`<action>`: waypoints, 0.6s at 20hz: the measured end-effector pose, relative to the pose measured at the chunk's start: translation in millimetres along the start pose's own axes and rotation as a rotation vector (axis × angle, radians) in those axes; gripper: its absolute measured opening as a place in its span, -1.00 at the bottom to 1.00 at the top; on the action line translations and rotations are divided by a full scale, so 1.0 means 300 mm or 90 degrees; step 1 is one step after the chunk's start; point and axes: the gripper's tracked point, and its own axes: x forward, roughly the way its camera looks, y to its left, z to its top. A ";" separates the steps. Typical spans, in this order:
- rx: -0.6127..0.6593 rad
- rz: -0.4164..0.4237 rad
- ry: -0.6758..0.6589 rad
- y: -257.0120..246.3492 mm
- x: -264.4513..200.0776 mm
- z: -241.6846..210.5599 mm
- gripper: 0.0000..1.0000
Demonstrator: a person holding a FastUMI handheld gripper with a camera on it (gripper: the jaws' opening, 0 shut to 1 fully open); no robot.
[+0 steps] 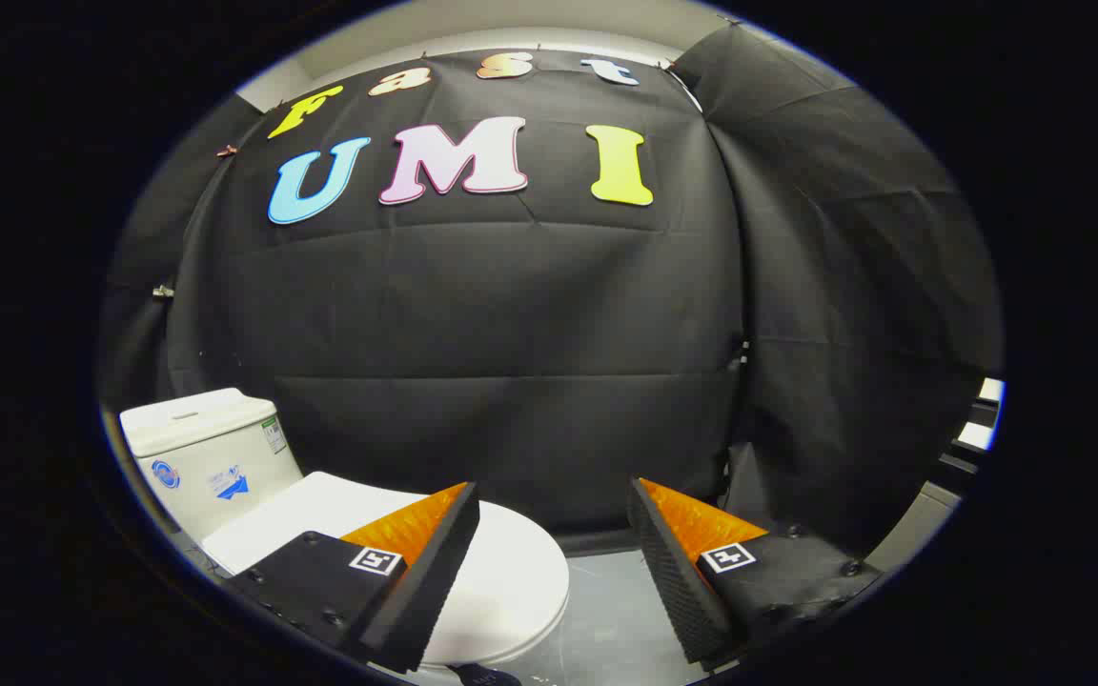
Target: Open the toilet lid.
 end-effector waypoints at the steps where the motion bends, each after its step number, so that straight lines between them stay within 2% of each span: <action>1: 0.002 -0.002 0.000 -0.001 0.001 -0.001 0.96; 12: 0.002 -0.002 -0.004 -0.001 -0.002 0.007 0.95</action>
